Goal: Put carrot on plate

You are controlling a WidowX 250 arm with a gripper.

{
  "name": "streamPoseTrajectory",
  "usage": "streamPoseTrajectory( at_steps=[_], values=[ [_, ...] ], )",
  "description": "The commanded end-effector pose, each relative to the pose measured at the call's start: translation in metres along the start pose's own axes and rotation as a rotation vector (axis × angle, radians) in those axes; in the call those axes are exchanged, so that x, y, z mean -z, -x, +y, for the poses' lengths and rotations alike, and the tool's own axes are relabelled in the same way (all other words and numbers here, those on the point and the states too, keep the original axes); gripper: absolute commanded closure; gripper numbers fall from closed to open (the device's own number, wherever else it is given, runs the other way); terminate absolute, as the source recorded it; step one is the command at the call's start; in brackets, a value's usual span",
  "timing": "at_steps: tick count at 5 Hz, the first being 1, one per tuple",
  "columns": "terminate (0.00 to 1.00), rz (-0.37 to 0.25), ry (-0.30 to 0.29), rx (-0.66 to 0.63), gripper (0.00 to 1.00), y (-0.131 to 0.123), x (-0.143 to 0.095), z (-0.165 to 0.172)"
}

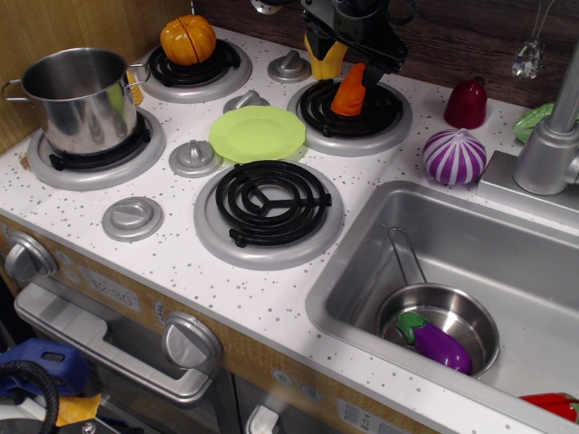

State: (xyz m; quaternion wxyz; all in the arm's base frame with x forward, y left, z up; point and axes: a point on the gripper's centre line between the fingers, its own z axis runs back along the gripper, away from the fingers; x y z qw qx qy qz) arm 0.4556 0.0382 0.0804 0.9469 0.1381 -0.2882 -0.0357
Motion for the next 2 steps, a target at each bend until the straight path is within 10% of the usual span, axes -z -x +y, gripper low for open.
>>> streamPoseTrajectory(
  at_steps=[1,2],
  values=[
    [0.00,0.000,0.000,0.000,0.00,0.0000,0.0000,0.0000],
    [0.00,-0.018,0.009,0.006,0.00,-0.0047,0.0050,-0.0021]
  ],
)
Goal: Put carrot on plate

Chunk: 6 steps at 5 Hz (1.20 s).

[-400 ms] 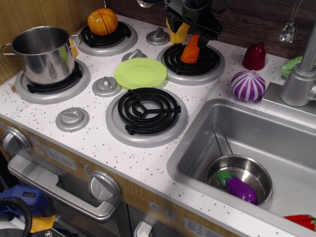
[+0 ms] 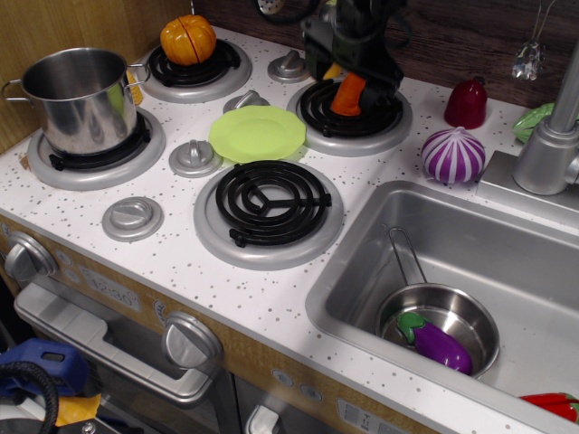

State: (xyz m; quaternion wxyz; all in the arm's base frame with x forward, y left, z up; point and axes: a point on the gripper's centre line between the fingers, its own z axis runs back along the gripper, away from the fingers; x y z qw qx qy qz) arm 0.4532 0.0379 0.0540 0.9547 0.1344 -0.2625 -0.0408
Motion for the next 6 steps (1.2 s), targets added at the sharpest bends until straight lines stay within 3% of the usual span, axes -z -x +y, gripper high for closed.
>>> streamPoseTrajectory(
  at_steps=[1,3,4,6],
  values=[
    [0.00,-0.082,0.008,0.003,0.00,-0.027,-0.013,0.004],
    [0.00,-0.110,0.031,0.002,0.00,-0.033,-0.001,0.003],
    [0.00,-0.101,0.022,-0.015,1.00,-0.031,-0.001,0.003],
    [0.00,-0.083,-0.022,0.016,1.00,-0.034,-0.015,0.011]
  ],
)
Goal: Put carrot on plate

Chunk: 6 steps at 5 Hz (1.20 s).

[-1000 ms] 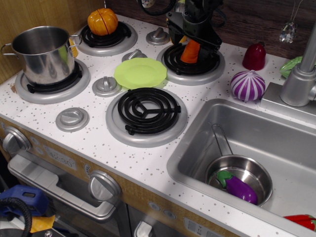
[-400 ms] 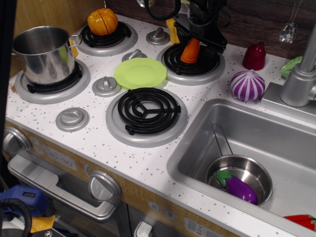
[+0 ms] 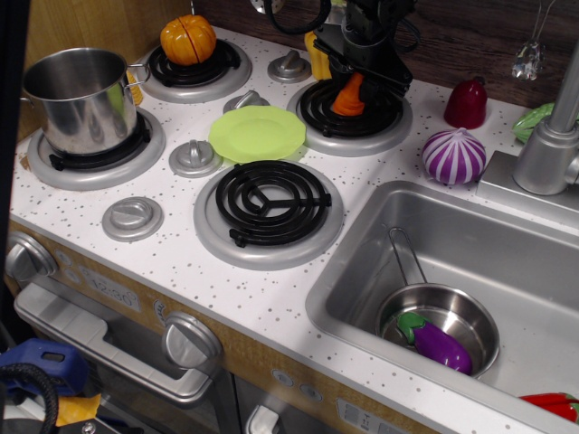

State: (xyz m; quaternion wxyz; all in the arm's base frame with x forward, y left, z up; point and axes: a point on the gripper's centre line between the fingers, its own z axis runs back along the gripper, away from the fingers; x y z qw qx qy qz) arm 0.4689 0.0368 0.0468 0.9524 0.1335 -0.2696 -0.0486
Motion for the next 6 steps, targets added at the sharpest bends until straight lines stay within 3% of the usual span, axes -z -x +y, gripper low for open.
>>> streamPoseTrajectory(
  at_steps=[1,2,4,6],
  values=[
    [0.00,-0.028,-0.093,0.059,1.00,-0.031,-0.051,0.026],
    [0.00,0.012,-0.134,0.083,1.00,-0.027,-0.069,0.037],
    [0.00,0.072,-0.163,0.088,1.00,0.005,-0.083,0.064],
    [0.00,0.158,-0.094,0.055,1.00,0.033,-0.075,0.071]
  ],
)
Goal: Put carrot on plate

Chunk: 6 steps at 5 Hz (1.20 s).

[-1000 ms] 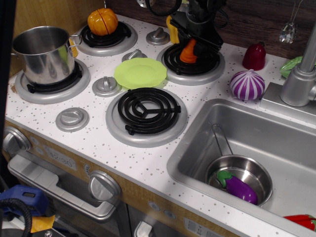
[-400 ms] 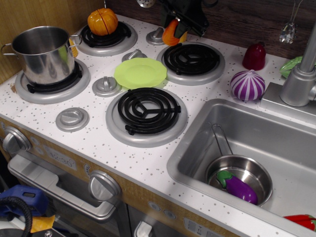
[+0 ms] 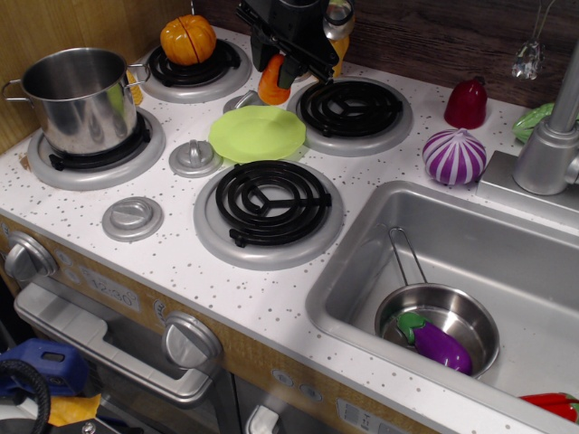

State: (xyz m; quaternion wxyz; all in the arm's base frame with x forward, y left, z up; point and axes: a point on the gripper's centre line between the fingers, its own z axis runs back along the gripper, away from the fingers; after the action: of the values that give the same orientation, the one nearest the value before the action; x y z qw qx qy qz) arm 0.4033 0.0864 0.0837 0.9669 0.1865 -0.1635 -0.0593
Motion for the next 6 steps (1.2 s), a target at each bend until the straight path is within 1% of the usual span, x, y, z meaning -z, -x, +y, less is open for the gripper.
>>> streamPoseTrajectory(
  at_steps=[1,3,4,5,6],
  values=[
    [0.00,0.003,0.073,-0.035,1.00,0.000,-0.015,0.013],
    [0.00,0.034,0.110,-0.043,1.00,0.010,-0.007,0.005],
    [0.00,0.045,0.117,-0.042,1.00,0.013,0.000,0.002],
    [0.00,0.044,0.111,-0.032,0.00,0.016,0.007,0.002],
    [0.00,0.050,0.110,-0.021,0.00,0.018,0.011,0.004]
  ],
)
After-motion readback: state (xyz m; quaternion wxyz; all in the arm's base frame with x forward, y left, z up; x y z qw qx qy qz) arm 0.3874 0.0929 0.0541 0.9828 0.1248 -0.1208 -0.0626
